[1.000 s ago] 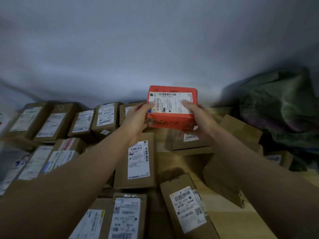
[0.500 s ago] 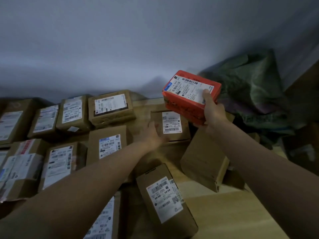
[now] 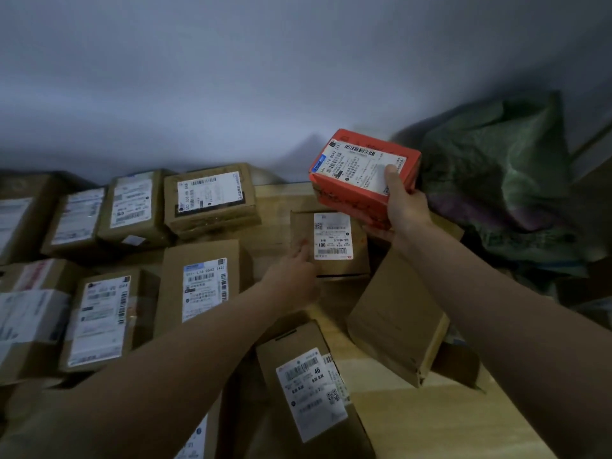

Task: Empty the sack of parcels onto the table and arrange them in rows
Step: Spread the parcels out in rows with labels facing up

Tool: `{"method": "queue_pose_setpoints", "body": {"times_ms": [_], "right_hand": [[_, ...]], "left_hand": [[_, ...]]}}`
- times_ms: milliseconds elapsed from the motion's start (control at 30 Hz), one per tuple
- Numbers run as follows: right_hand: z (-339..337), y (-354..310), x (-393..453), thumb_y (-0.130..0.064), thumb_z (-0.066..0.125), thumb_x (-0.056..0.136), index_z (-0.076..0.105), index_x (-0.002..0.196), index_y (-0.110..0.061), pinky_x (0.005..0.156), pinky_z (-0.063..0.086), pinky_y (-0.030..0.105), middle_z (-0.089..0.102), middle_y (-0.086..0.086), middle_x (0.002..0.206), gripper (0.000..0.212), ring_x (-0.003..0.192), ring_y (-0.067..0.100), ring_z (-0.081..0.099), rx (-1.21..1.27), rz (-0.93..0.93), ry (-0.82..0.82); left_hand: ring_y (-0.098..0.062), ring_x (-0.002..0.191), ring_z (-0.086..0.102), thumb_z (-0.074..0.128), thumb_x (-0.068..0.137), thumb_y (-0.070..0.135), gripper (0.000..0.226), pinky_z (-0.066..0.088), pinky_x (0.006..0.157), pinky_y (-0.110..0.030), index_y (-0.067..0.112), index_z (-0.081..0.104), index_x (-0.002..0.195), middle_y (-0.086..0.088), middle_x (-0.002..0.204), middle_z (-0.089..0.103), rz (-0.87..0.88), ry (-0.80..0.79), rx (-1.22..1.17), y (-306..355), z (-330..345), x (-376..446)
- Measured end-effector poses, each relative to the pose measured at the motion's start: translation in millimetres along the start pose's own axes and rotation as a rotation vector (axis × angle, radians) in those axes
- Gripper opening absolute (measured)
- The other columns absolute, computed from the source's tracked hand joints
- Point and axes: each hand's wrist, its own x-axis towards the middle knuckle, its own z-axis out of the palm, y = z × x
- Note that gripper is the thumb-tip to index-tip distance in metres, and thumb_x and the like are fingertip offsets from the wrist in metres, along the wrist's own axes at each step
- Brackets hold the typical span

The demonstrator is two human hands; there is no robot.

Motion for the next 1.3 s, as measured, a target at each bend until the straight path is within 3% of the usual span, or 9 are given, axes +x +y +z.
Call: {"method": "queue_pose_setpoints", "body": {"times_ms": [100, 233, 300, 400, 633, 767, 900, 1067, 1300], "right_hand": [[23.6, -2.7, -0.3, -0.053, 0.057, 0.094, 0.042, 0.137, -0.021, 0.070, 0.060, 0.035, 0.065, -0.001, 0.115, 0.055, 0.084, 0.016, 0.068, -0.029, -0.019, -0.059], [56.3, -7.3, 9.6, -0.052, 0.054, 0.096, 0.052, 0.134, -0.020, 0.081, 0.060, 0.040, 0.067, 0.003, 0.117, 0.050, 0.099, 0.024, 0.069, -0.171, -0.077, -0.110], [67.4, -6.5, 20.3, -0.050, 0.054, 0.096, 0.057, 0.129, -0.013, 0.089, 0.058, 0.044, 0.067, 0.008, 0.118, 0.050, 0.103, 0.029, 0.068, -0.305, -0.118, -0.079], [74.7, 0.5, 35.8, -0.038, 0.054, 0.095, 0.059, 0.129, -0.011, 0.090, 0.057, 0.046, 0.064, 0.012, 0.122, 0.043, 0.103, 0.031, 0.065, -0.497, -0.153, -0.025], [83.4, 14.7, 31.4, 0.000, 0.049, 0.095, 0.060, 0.125, -0.010, 0.093, 0.052, 0.035, 0.066, 0.006, 0.112, 0.034, 0.106, 0.023, 0.062, -0.493, -0.138, -0.358], [77.0, 13.2, 24.0, -0.004, 0.050, 0.099, 0.052, 0.137, -0.010, 0.074, 0.044, 0.019, 0.057, 0.001, 0.117, 0.039, 0.109, 0.019, 0.057, -0.489, -0.189, -0.377], [71.8, 17.8, 21.5, -0.009, 0.056, 0.097, 0.039, 0.148, -0.016, 0.079, 0.044, 0.028, 0.050, 0.002, 0.117, 0.054, 0.101, 0.017, 0.053, -0.455, -0.229, -0.334], [75.7, 27.0, 17.0, -0.006, 0.056, 0.094, 0.054, 0.135, -0.019, 0.086, 0.058, 0.036, 0.065, 0.002, 0.111, 0.042, 0.100, 0.019, 0.065, -0.435, -0.274, -0.345], [54.3, 26.6, -0.2, -0.010, 0.054, 0.099, 0.043, 0.145, -0.011, 0.086, 0.045, 0.025, 0.058, 0.000, 0.128, 0.048, 0.110, 0.013, 0.053, -0.595, -0.241, -0.415]], "left_hand": [[-0.020, 0.111, 0.058, 0.050, 0.098, 0.037, 0.032, 0.050, 0.083, -0.033, 0.023, 0.060, 0.125, -0.009, 0.132, 0.055, 0.004, -0.023, -0.023, -2.3, -0.5, -12.0], [-0.012, 0.077, 0.060, 0.050, 0.098, 0.031, 0.021, 0.048, 0.063, -0.025, 0.019, 0.066, 0.105, 0.000, 0.096, 0.064, -0.022, -0.013, -0.023, -13.6, -8.2, -11.2], [-0.016, 0.085, 0.062, 0.051, 0.096, 0.027, 0.021, 0.051, 0.066, -0.027, 0.019, 0.068, 0.105, -0.004, 0.114, 0.064, -0.020, -0.002, -0.012, -18.4, -7.8, -6.2], [-0.029, 0.133, 0.043, 0.053, 0.096, 0.023, 0.024, 0.052, 0.092, -0.042, 0.015, 0.067, 0.114, -0.010, 0.162, 0.020, 0.010, 0.026, -0.003, -18.1, -2.9, -2.3], [-0.030, 0.143, 0.030, 0.055, 0.095, 0.021, 0.033, 0.034, 0.110, -0.043, 0.011, 0.062, 0.126, -0.010, 0.163, 0.021, 0.016, 0.126, 0.066, -20.7, 6.0, 1.5], [-0.028, 0.122, 0.053, 0.056, 0.094, 0.016, 0.024, 0.039, 0.100, -0.037, 0.014, 0.066, 0.115, -0.011, 0.136, 0.057, 0.025, 0.089, 0.066, -26.4, 0.7, -8.7], [-0.024, 0.089, 0.062, 0.054, 0.093, 0.013, 0.011, 0.047, 0.071, -0.033, 0.013, 0.065, 0.092, -0.007, 0.104, 0.068, 0.051, -0.045, 0.020, -28.6, 0.9, -22.9], [-0.023, 0.092, 0.060, 0.061, 0.093, 0.025, 0.013, 0.046, 0.072, -0.031, 0.018, 0.067, 0.102, -0.002, 0.100, 0.064, 0.041, -0.088, 0.065, -32.5, 2.7, -34.1], [-0.019, 0.086, 0.055, 0.064, 0.092, 0.028, 0.025, 0.044, 0.071, -0.031, 0.016, 0.061, 0.113, -0.003, 0.105, 0.063, -0.036, -0.107, 0.026, -29.8, 4.7, -34.2]]}}
